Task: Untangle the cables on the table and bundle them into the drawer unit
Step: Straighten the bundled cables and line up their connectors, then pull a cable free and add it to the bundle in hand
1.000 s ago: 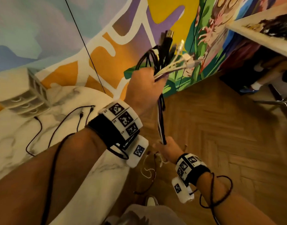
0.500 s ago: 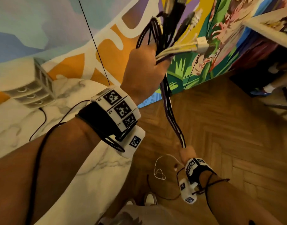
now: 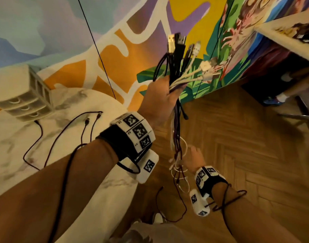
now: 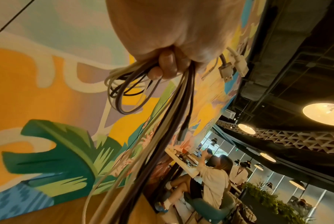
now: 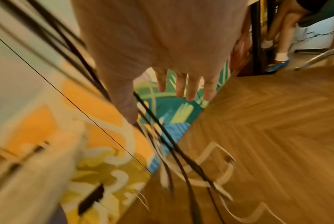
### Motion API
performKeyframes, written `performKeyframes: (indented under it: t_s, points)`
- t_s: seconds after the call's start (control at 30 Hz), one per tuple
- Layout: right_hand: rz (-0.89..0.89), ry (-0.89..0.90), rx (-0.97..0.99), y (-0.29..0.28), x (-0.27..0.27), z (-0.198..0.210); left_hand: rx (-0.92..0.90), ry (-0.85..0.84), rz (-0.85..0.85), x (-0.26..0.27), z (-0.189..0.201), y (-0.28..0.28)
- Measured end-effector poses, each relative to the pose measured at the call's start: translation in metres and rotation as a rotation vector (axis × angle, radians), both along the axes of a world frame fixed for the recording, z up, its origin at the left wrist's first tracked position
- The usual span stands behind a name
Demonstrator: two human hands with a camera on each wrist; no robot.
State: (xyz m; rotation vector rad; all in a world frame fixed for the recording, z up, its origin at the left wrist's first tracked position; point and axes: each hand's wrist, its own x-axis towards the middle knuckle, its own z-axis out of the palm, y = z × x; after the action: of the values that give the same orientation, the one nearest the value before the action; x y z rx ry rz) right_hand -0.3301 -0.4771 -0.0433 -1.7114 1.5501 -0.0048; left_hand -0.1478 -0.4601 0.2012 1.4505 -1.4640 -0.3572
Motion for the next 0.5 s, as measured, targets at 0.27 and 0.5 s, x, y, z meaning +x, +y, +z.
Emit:
performKeyframes:
  t_s: [0.27,0.5]
  points:
    - [0.167,-0.840,-0.026,-0.001,0.067,0.159,0.251,-0.037,-0.001,-0.001,-0.043,0.006]
    - [0.116,-0.536,-0.257,-0.012,0.089,0.144,0.303,-0.127,-0.031,0.026,-0.051,0.019]
